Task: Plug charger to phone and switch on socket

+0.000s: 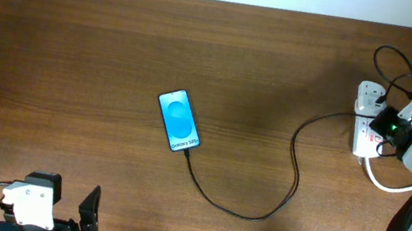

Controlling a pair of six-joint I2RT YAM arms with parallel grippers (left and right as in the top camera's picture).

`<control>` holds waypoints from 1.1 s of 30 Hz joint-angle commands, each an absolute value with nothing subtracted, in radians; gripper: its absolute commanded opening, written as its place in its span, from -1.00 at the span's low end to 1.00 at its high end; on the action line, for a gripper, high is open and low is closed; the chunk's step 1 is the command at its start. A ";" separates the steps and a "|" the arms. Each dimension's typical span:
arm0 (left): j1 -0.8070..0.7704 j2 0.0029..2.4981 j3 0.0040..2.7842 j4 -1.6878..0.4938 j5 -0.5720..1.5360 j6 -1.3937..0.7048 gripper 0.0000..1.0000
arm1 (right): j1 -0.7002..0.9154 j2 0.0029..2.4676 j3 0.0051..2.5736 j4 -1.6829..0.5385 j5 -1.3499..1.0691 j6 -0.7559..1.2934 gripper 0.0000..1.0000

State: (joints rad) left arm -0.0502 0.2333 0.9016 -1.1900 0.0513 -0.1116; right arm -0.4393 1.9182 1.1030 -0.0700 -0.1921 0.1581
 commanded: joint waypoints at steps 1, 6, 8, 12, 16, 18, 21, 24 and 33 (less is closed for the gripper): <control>-0.049 0.225 0.900 -1.190 0.044 -0.096 0.98 | -0.416 1.951 1.104 -0.064 -0.213 0.167 -0.92; -0.049 0.225 0.900 -1.190 0.044 -0.096 0.98 | -0.389 2.006 1.104 -0.031 -0.218 0.167 -0.91; -0.049 0.225 0.900 -1.190 0.044 -0.096 0.98 | -0.372 2.006 1.104 -0.026 -0.235 0.167 -0.91; -0.049 0.225 0.900 -1.190 0.044 -0.096 0.98 | -0.319 2.006 1.104 -0.098 -0.236 0.174 -0.92; -0.049 0.225 0.900 -1.190 0.044 -0.096 0.98 | -0.300 2.006 1.104 -0.176 -0.236 0.200 -0.91; -0.049 0.225 0.900 -1.190 0.044 -0.096 0.99 | -0.300 2.006 1.104 -0.199 -0.235 0.200 -0.92; -0.049 0.225 0.900 -1.190 0.044 -0.096 0.98 | -0.298 2.006 1.104 -0.214 -0.235 0.200 -0.91; -0.049 0.225 0.900 -1.190 0.044 -0.096 0.99 | -0.300 1.991 1.105 -0.237 -0.167 0.253 -0.91; -0.049 0.225 0.900 -1.190 0.044 -0.096 0.99 | -0.347 1.544 1.105 -0.576 -0.067 0.215 -0.91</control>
